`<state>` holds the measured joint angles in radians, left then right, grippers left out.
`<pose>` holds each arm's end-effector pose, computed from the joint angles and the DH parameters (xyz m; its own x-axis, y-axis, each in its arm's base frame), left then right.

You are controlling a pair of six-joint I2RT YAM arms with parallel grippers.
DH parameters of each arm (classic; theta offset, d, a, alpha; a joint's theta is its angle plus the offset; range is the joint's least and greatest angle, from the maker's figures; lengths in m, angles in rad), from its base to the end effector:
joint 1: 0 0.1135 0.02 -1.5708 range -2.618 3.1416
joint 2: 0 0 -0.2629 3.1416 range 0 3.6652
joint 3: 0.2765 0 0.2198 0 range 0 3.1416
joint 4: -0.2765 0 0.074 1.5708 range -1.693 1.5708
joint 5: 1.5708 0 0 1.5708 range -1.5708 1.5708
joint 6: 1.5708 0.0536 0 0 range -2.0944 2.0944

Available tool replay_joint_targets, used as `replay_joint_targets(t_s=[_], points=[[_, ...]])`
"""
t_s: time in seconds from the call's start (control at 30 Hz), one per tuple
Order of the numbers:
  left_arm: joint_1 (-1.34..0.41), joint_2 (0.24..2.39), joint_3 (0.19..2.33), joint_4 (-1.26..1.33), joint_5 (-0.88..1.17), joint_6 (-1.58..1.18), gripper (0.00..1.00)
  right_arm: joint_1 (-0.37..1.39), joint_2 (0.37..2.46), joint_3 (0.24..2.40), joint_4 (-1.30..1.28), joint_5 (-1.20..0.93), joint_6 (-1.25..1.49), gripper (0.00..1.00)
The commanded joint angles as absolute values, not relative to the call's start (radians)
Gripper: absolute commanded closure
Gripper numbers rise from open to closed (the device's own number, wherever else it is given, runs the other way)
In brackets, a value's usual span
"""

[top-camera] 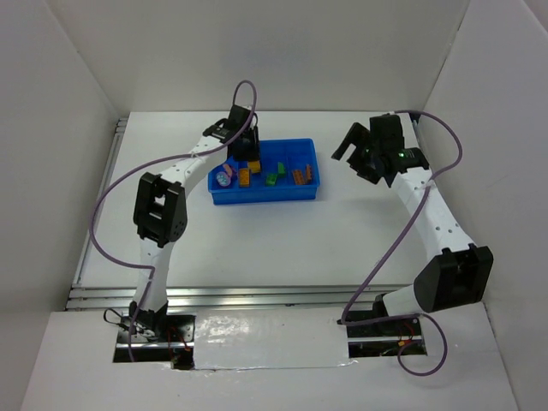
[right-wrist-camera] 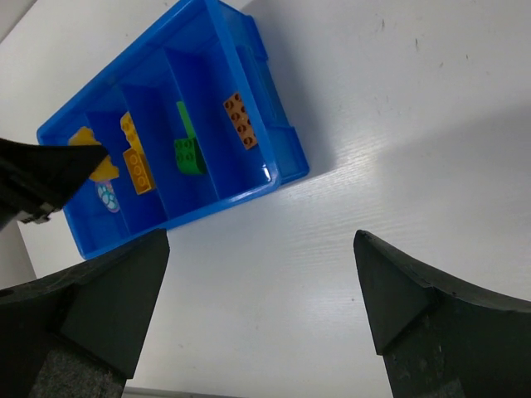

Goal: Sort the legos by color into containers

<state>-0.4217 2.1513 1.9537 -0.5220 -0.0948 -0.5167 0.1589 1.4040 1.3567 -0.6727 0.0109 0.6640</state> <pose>0.4392 -0.1915 0.2667 -0.6921 -0.2285 -0.6847 0.0007 0.9483 -0.3173 0.2828 0.0447 0.3386 -0.6053 0.5271 -0.5965 0.2830 0.8429 0.4577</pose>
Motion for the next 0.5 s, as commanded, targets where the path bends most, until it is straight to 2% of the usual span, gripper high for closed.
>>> replay_joint_targets(t_s=[0.0,0.13,0.23,0.27,0.4,0.47], points=[[-0.414,2.137,1.961,-0.496,-0.064,-0.554,1.0,0.155,1.417,1.416,-0.65,0.014,0.653,0.0],[-0.41,2.137,1.924,-0.521,-0.084,-0.552,1.0,0.155,1.451,1.436,-0.655,0.005,0.65,0.0],[-0.411,2.12,1.882,-0.517,-0.089,-0.549,0.9,0.155,1.474,1.448,-0.657,-0.021,0.647,0.0],[-0.41,2.112,1.85,-0.509,-0.08,-0.549,0.82,0.155,1.486,1.456,-0.661,-0.026,0.647,0.0],[-0.41,2.089,1.804,-0.488,-0.083,-0.558,0.62,0.155,1.511,1.468,-0.664,-0.046,0.652,0.0],[-0.41,2.098,1.81,-0.506,-0.083,-0.555,0.56,0.155,1.517,1.47,-0.664,-0.054,0.653,0.0]])
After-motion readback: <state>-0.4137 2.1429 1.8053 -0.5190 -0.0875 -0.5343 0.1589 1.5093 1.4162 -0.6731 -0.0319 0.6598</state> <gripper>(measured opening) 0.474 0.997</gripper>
